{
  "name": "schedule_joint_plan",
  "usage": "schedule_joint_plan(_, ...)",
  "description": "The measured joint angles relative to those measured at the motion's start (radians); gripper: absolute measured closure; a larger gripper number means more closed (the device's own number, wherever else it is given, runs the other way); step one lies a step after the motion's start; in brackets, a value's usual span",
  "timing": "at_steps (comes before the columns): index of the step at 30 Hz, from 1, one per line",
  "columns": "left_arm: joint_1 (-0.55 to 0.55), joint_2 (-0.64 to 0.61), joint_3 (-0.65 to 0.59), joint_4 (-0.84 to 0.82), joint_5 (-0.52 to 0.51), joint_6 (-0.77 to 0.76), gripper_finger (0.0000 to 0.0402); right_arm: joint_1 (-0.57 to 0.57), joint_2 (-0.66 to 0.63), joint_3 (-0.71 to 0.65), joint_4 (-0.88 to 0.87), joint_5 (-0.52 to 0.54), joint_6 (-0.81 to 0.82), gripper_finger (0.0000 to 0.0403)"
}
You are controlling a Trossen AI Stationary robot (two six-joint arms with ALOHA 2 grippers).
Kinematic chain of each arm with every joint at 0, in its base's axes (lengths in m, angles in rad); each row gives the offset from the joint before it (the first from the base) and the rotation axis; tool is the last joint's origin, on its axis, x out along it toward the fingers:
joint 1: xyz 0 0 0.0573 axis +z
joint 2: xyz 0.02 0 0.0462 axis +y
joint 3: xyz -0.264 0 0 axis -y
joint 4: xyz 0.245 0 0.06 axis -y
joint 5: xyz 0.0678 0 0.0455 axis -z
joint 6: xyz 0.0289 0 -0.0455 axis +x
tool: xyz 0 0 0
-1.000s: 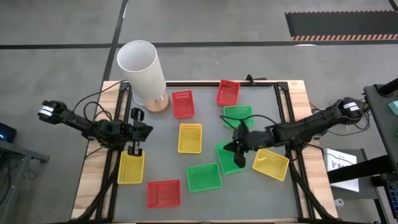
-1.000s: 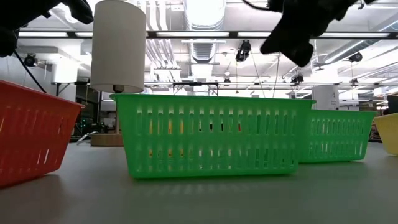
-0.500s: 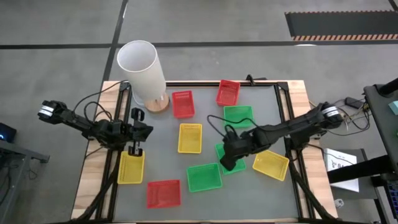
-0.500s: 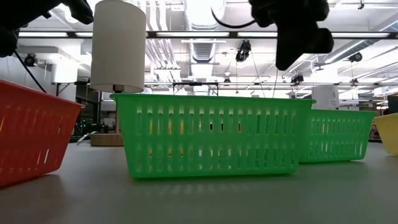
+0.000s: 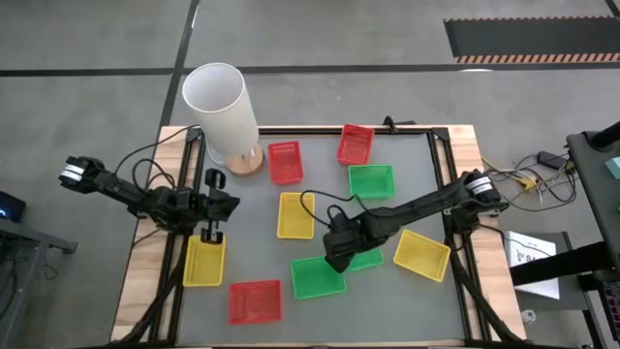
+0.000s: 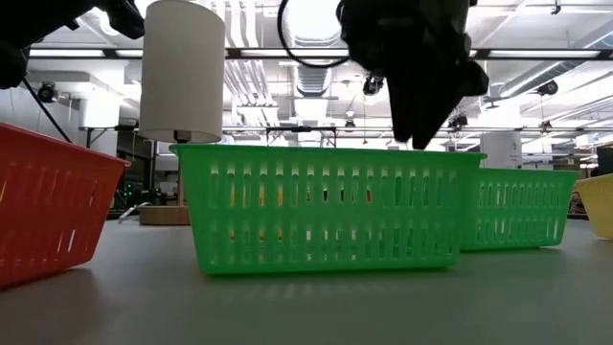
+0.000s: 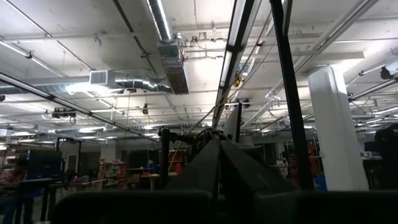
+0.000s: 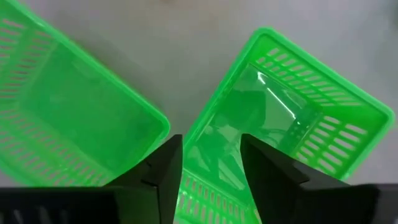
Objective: Stack baskets by color
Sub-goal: Stack the middle green basket on the top green basket
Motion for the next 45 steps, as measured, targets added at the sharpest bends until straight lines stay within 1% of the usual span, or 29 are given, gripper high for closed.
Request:
schedule_joint_plan(4, 0.0, 0.0, 0.0, 0.001, 0.0, 0.0, 0.0402, -0.005, 0.031, 0.0, 0.0, 0.008, 0.019, 0.024)
schedule_joint_plan(14, 0.0, 0.0, 0.0, 0.001, 0.0, 0.0, 0.0402, -0.023, 0.066, 0.0, 0.07, 0.011, 0.023, 0.0259)
schedule_joint_plan(20, 0.0, 0.0, 0.0, 0.002, 0.0, 0.0, 0.0402, -0.038, 0.068, -0.003, 0.073, 0.062, 0.03, 0.0259)
schedule_joint_plan(27, 0.0, -0.002, 0.0, 0.002, 0.0, 0.001, 0.0402, -0.042, 0.068, -0.016, 0.075, 0.064, 0.038, 0.0262)
schedule_joint_plan(37, 0.0, -0.001, 0.0, 0.002, 0.0, 0.001, 0.0402, -0.042, 0.068, -0.04, 0.075, 0.071, 0.039, 0.0287)
schedule_joint_plan(45, 0.0, 0.0, 0.0, 0.002, 0.0, 0.001, 0.0402, -0.042, 0.068, -0.041, 0.075, 0.088, 0.041, 0.0298)
